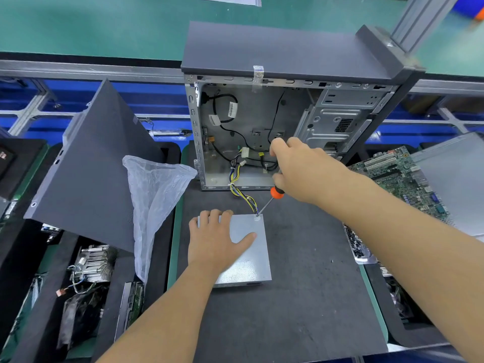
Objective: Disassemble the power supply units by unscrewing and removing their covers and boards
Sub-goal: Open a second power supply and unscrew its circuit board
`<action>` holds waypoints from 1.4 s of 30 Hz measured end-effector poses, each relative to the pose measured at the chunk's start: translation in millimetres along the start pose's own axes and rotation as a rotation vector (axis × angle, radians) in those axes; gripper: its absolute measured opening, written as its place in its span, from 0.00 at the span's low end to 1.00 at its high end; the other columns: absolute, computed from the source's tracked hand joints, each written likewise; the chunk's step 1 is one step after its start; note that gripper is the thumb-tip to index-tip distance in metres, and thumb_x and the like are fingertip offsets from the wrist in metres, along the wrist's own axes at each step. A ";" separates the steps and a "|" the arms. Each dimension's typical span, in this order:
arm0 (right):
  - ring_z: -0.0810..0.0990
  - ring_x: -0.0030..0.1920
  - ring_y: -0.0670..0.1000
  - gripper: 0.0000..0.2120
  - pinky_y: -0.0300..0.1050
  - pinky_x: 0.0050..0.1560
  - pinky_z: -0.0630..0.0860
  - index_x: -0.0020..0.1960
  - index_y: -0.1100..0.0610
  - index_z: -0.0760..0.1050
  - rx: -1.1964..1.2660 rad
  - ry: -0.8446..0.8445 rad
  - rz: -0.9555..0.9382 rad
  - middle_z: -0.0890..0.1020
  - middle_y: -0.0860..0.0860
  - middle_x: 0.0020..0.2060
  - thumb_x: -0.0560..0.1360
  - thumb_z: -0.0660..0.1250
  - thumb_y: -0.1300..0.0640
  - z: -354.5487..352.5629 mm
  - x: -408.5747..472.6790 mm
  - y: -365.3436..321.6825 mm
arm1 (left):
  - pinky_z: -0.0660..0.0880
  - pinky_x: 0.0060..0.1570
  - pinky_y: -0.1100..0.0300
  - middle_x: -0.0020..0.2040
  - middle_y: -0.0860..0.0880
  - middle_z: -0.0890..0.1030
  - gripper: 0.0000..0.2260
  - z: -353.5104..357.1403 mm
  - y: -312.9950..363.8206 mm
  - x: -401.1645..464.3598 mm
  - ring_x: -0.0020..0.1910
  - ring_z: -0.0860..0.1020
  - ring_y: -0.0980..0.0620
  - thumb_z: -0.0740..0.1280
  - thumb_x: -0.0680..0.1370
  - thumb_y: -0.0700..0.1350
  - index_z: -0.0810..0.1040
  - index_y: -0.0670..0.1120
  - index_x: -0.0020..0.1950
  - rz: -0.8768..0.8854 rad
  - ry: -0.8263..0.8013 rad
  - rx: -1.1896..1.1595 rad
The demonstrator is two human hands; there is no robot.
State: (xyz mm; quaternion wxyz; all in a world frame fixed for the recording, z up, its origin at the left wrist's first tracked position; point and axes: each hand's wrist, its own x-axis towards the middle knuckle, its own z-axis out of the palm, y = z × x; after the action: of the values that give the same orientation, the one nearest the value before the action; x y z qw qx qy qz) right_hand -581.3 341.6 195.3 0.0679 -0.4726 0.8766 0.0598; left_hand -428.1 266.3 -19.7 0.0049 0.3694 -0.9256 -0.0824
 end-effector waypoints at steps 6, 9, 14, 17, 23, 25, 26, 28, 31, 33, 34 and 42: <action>0.73 0.55 0.60 0.29 0.56 0.53 0.75 0.69 0.49 0.64 0.239 -0.132 -0.054 0.68 0.52 0.60 0.73 0.73 0.57 -6.0 5.8 6.2 | 0.62 0.66 0.48 0.60 0.54 0.73 0.39 0.7 -0.4 0.1 0.61 0.67 0.48 0.45 0.71 0.77 0.69 0.54 0.70 0.000 0.005 -0.008; 0.73 0.52 0.61 0.25 0.54 0.49 0.74 0.67 0.51 0.66 0.144 -0.116 0.018 0.71 0.55 0.52 0.77 0.66 0.39 -5.5 4.6 5.7 | 0.62 0.66 0.48 0.60 0.54 0.73 0.39 1.0 -0.4 -0.1 0.61 0.67 0.48 0.46 0.71 0.77 0.70 0.54 0.70 -0.004 0.007 -0.015; 0.69 0.41 0.60 0.16 0.51 0.37 0.66 0.68 0.57 0.66 -0.159 -0.058 -0.022 0.71 0.56 0.47 0.84 0.52 0.51 -4.5 3.9 5.1 | 0.61 0.67 0.48 0.61 0.54 0.73 0.39 0.6 -0.2 0.1 0.62 0.67 0.48 0.46 0.71 0.77 0.70 0.54 0.71 -0.002 0.008 -0.019; 0.73 0.51 0.60 0.19 0.54 0.50 0.75 0.70 0.53 0.64 0.176 -0.095 -0.058 0.74 0.55 0.56 0.80 0.60 0.56 -6.1 6.5 9.6 | 0.61 0.67 0.48 0.61 0.54 0.73 0.39 0.7 -0.2 0.0 0.63 0.66 0.48 0.46 0.71 0.77 0.69 0.54 0.71 -0.001 0.010 -0.024; 0.73 0.52 0.61 0.27 0.51 0.46 0.72 0.72 0.51 0.60 0.059 -0.168 0.053 0.68 0.55 0.62 0.79 0.63 0.41 -5.5 3.5 4.8 | 0.61 0.67 0.47 0.61 0.54 0.73 0.39 0.7 0.0 -0.1 0.62 0.67 0.48 0.46 0.71 0.77 0.70 0.54 0.70 0.000 0.025 -0.036; 0.71 0.48 0.61 0.19 0.52 0.44 0.70 0.69 0.52 0.63 -0.155 -0.116 0.000 0.72 0.56 0.54 0.83 0.56 0.44 -2.1 2.3 4.1 | 0.61 0.67 0.47 0.61 0.54 0.73 0.39 0.7 -0.2 -0.4 0.62 0.67 0.48 0.46 0.71 0.77 0.70 0.54 0.70 -0.003 0.023 -0.041; 0.73 0.48 0.62 0.15 0.54 0.47 0.73 0.67 0.52 0.65 -0.123 -0.072 -0.047 0.73 0.56 0.54 0.84 0.53 0.47 -0.5 1.4 5.1 | 0.61 0.67 0.47 0.61 0.54 0.73 0.39 0.6 0.0 -0.6 0.62 0.67 0.48 0.45 0.71 0.77 0.70 0.54 0.70 -0.003 0.023 -0.044; 0.75 0.52 0.63 0.11 0.57 0.54 0.74 0.63 0.52 0.67 0.040 -0.038 -0.103 0.73 0.54 0.57 0.83 0.55 0.52 1.4 0.2 9.0 | 0.61 0.67 0.47 0.61 0.54 0.73 0.39 0.4 0.3 -0.9 0.62 0.66 0.48 0.46 0.71 0.77 0.70 0.54 0.70 -0.001 0.027 -0.049; 0.76 0.51 0.61 0.17 0.57 0.54 0.76 0.64 0.48 0.66 0.210 -0.088 -0.135 0.67 0.49 0.61 0.77 0.65 0.58 0.0 0.3 14.6 | 0.61 0.67 0.47 0.61 0.54 0.74 0.39 -0.5 0.5 -1.2 0.62 0.67 0.48 0.46 0.71 0.77 0.70 0.53 0.70 0.005 0.034 -0.035; 0.76 0.52 0.59 0.22 0.57 0.53 0.77 0.63 0.49 0.67 0.297 -0.106 -0.137 0.65 0.49 0.60 0.73 0.70 0.61 -1.2 0.3 17.9 | 0.60 0.68 0.46 0.61 0.54 0.74 0.39 -1.9 0.5 -2.0 0.62 0.68 0.48 0.46 0.71 0.77 0.71 0.54 0.70 0.010 0.042 -0.040; 0.76 0.53 0.58 0.22 0.56 0.54 0.76 0.63 0.49 0.68 0.327 -0.104 -0.128 0.66 0.49 0.59 0.73 0.72 0.60 -0.3 0.8 20.0 | 0.59 0.69 0.45 0.61 0.54 0.74 0.38 -2.6 0.7 -2.4 0.62 0.68 0.48 0.47 0.72 0.77 0.71 0.54 0.70 0.018 0.051 -0.046; 0.72 0.45 0.61 0.19 0.51 0.42 0.69 0.59 0.57 0.69 0.062 -0.029 0.063 0.72 0.55 0.43 0.82 0.57 0.41 7.0 -0.6 25.3 | 0.63 0.69 0.43 0.58 0.50 0.79 0.18 -5.8 2.0 -10.2 0.59 0.75 0.45 0.68 0.77 0.56 0.79 0.47 0.63 0.217 0.280 -0.159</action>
State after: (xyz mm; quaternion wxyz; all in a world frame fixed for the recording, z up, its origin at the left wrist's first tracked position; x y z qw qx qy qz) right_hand -601.7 357.1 189.6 0.0931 -0.4414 0.8915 0.0418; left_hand -421.6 274.0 -13.2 0.1716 0.2736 -0.9409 -0.1021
